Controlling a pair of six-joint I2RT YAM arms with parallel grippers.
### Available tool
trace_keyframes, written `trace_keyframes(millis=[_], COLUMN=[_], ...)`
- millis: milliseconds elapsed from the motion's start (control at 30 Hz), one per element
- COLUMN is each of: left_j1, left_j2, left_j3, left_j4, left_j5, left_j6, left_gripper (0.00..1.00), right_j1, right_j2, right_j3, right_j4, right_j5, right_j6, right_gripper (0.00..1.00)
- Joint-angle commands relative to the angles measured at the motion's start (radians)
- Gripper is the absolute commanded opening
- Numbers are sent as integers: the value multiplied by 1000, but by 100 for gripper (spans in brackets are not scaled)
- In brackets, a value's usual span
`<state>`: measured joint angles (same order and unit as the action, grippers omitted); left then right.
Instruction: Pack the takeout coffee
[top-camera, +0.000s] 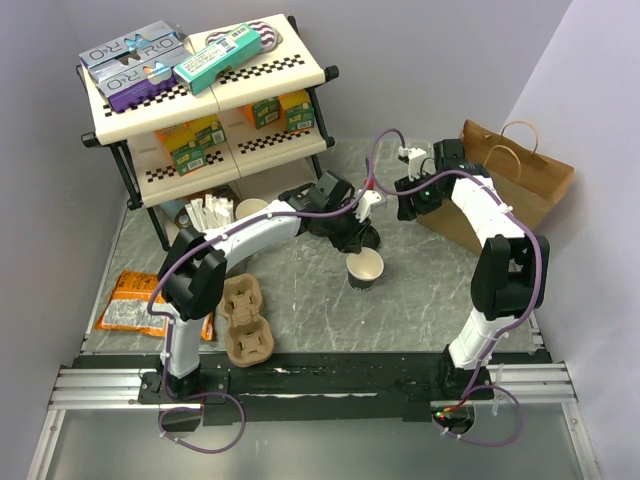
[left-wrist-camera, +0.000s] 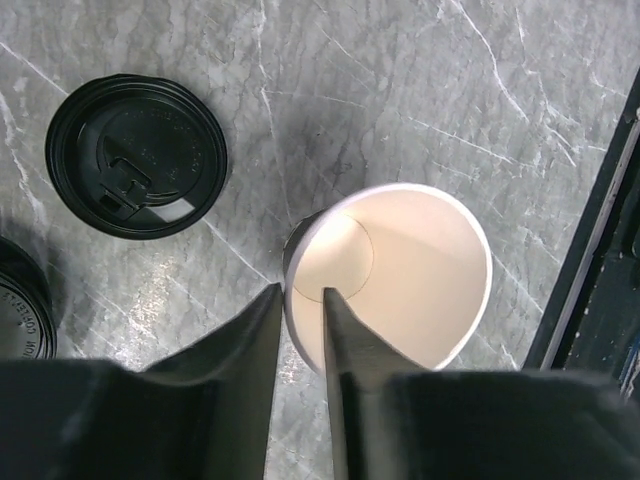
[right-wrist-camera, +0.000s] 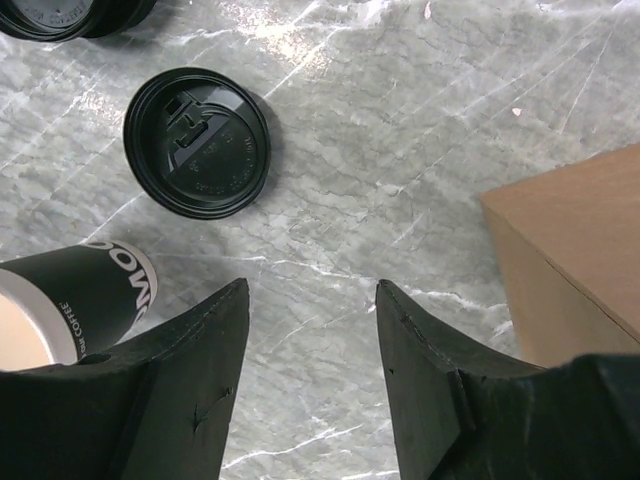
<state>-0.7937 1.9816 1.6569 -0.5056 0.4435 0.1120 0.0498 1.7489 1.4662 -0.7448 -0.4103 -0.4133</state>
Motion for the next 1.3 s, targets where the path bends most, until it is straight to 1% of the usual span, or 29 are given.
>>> trace_keyframes(millis=[0,33,100,133,233,333,367,400,433,467,500,533,633,700,800,833,900,1000,1100,1133,1167,1233,1267], left_j1=[-29,-30,-29,-26,-10,1,2,4,5,5,5,5,5,5,5,5,5,5,5,5,5,7,10], left_j2=[5,0,-15,-23,-52,-89,-101,-104,-106,-106,-104,-101,-86,-67,-47,-46,-40,-30,-20,-20,-26,-47,-55], left_j3=[9,7,-8,-14,-58,-94,-98,-100,-100,-97,-95,-85,-63,-51,-29,-28,-25,-13,3,6,4,-3,-5], left_j4=[-25,-31,-36,-39,-45,-37,-33,-27,-28,-28,-27,-25,-27,-33,-47,-51,-57,-71,-85,-89,-90,-97,-112], left_j5=[18,17,11,11,14,-2,-3,-6,-14,-9,-3,1,30,52,81,87,109,130,138,135,129,110,104], left_j6=[46,49,58,60,58,55,46,40,34,22,21,17,5,8,18,21,26,46,61,66,67,86,97], left_gripper=[22,16,12,8,1,1,2,7,24,28,30,36,44,45,39,33,29,19,11,5,2,1,1], right_j1=[7,7,9,7,8,9,9,9,7,8,9,9,9,8,7,8,5,7,5,7,5,7,7], right_j2=[-61,-60,-55,-49,-34,-22,-20,-14,-11,-9,-9,-8,-11,-17,-32,-34,-42,-43,-39,-35,-35,-31,-28], right_j3=[5,5,-1,-1,0,3,5,8,9,11,14,14,17,13,-4,-7,-20,-30,-30,-29,-29,-27,-23], right_j4=[-2,-1,5,7,13,24,25,27,28,28,28,28,25,25,27,27,28,33,38,39,41,45,44], right_j5=[-30,-35,-41,-42,-56,-61,-61,-61,-62,-64,-67,-67,-67,-61,-58,-56,-55,-55,-62,-68,-80,-96,-134], right_j6=[22,21,16,15,5,-4,-8,-9,-10,-9,-7,-7,-7,-9,-16,-19,-21,-24,-27,-30,-35,-53,-62], right_gripper=[61,61,61,61,61,61,61,61,61,61,61,61,61,61,61,62,62,62,62,62,62,62,63])
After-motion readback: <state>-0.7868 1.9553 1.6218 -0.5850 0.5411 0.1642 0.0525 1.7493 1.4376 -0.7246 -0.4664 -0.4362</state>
